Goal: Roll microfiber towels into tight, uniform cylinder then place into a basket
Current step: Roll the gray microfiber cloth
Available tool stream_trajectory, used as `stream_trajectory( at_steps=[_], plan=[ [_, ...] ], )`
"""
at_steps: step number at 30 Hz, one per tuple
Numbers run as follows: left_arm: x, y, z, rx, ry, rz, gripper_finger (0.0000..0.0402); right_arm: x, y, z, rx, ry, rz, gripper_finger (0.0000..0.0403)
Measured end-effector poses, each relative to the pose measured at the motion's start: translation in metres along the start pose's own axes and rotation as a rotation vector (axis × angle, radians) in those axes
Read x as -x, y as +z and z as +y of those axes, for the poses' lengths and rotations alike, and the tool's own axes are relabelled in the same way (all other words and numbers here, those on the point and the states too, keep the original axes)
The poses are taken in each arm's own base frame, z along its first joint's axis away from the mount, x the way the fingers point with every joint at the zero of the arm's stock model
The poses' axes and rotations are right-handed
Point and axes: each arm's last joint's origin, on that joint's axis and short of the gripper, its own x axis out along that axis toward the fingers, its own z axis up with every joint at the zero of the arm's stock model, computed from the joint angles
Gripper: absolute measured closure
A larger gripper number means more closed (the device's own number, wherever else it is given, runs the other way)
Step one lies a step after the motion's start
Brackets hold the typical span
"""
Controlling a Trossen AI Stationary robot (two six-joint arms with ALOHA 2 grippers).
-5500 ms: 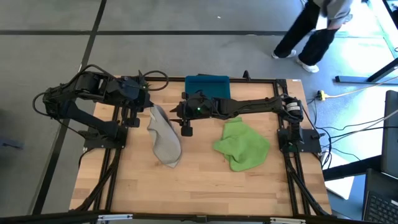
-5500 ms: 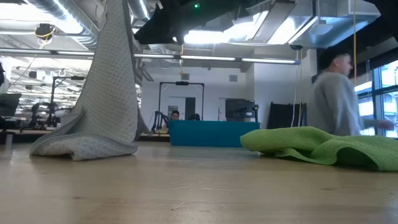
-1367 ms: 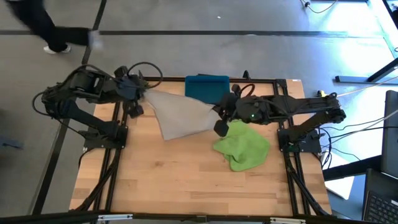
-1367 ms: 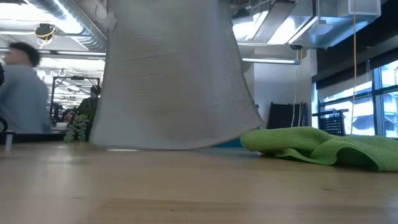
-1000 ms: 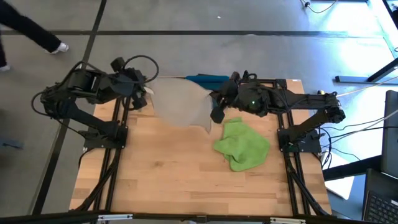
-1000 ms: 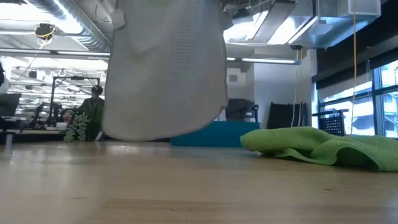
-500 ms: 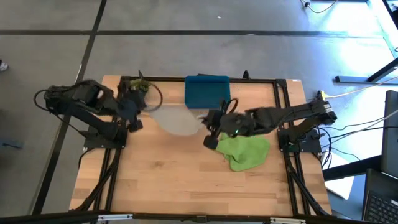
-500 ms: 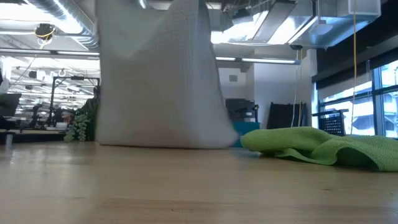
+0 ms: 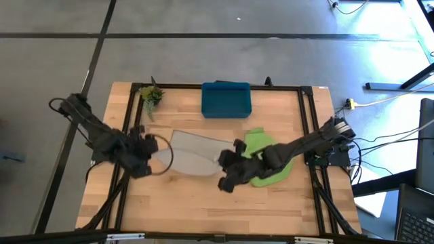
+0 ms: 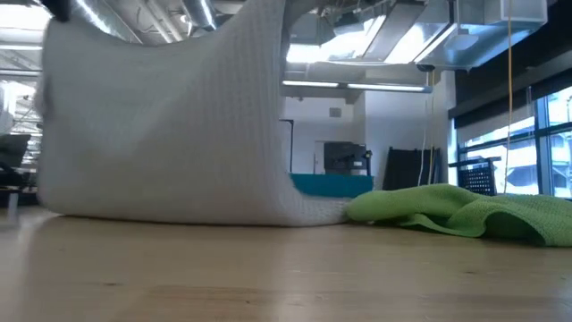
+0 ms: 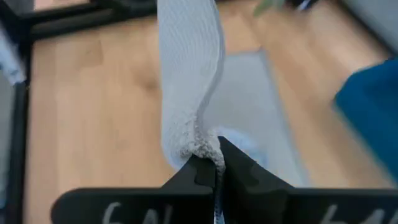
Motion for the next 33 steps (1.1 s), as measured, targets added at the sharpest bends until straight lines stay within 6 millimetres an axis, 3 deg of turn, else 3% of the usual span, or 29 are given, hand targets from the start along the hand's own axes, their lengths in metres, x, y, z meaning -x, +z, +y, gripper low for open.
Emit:
stream_trajectory(
  at_steps=[9,15,20,33],
  plan=[
    [-0.028,-0.039,-0.043,-0.069,-0.195,-0.028,0.0402,-0.037,-0.042,0.035,-0.091,0.142,0.256,0.0399],
    [-0.043,-0.06,-0.057,-0.13,-0.288,-0.007,0.0402,-0.046,-0.063,0.049,-0.16,0.171,0.381,0.0399],
    [-0.048,-0.067,-0.061,-0.137,-0.306,-0.036,0.0402,-0.042,-0.067,0.054,-0.151,0.156,0.354,0.0399],
    [-0.047,-0.061,-0.063,-0.088,-0.25,-0.216,0.0402,-0.044,-0.065,0.052,-0.192,0.12,0.316,0.0399]
  ],
)
